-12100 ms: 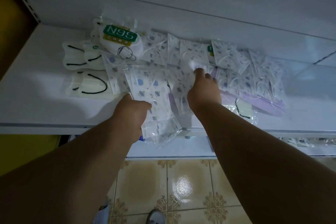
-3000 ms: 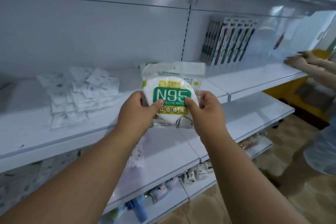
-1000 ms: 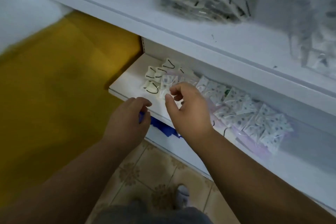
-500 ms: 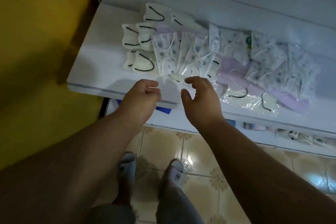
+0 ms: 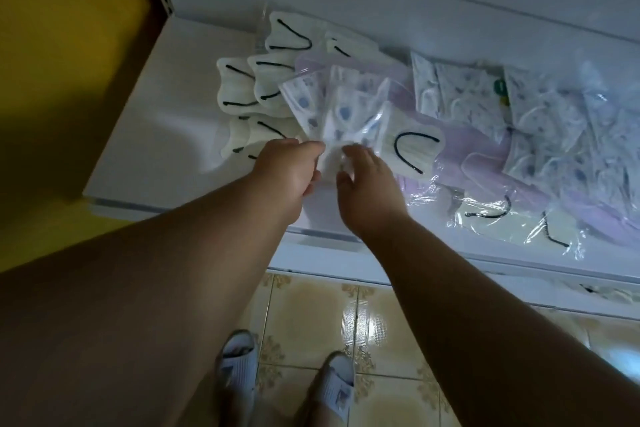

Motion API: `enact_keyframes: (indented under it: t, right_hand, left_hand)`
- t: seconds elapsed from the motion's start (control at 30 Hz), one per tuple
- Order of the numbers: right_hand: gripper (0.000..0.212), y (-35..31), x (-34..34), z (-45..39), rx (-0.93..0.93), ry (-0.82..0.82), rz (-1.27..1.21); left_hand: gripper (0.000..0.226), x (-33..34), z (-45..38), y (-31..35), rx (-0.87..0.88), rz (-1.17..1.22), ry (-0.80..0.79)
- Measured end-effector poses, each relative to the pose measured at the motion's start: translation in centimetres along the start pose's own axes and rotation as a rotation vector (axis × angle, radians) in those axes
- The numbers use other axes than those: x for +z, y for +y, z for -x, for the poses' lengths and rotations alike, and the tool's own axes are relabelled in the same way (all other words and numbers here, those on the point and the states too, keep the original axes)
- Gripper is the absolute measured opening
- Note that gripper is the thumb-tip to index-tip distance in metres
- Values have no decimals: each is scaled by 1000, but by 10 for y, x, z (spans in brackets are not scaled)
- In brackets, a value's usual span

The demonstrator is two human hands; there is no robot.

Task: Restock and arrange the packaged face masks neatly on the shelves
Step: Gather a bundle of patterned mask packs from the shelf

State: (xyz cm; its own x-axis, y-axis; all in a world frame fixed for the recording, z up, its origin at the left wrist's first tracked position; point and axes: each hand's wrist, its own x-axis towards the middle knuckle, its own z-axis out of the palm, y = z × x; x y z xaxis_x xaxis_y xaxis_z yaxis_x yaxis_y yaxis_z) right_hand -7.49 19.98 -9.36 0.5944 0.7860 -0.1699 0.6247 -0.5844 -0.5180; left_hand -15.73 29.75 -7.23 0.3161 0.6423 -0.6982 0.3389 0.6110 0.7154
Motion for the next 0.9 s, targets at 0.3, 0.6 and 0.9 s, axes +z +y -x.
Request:
enact_keyframes:
  t: [0.3, 0.6, 0.9]
  right_hand:
    - [38, 7, -21, 4, -20, 177, -247]
    - [37, 62, -76, -50, 212, 6, 359]
    - [44, 71, -98, -47, 253, 153, 323]
  left_hand:
    - [8, -2, 5, -9, 40, -29, 17]
    - [13, 24, 6, -16, 87, 76, -55]
    - [37, 35, 20, -27, -205, 301, -365]
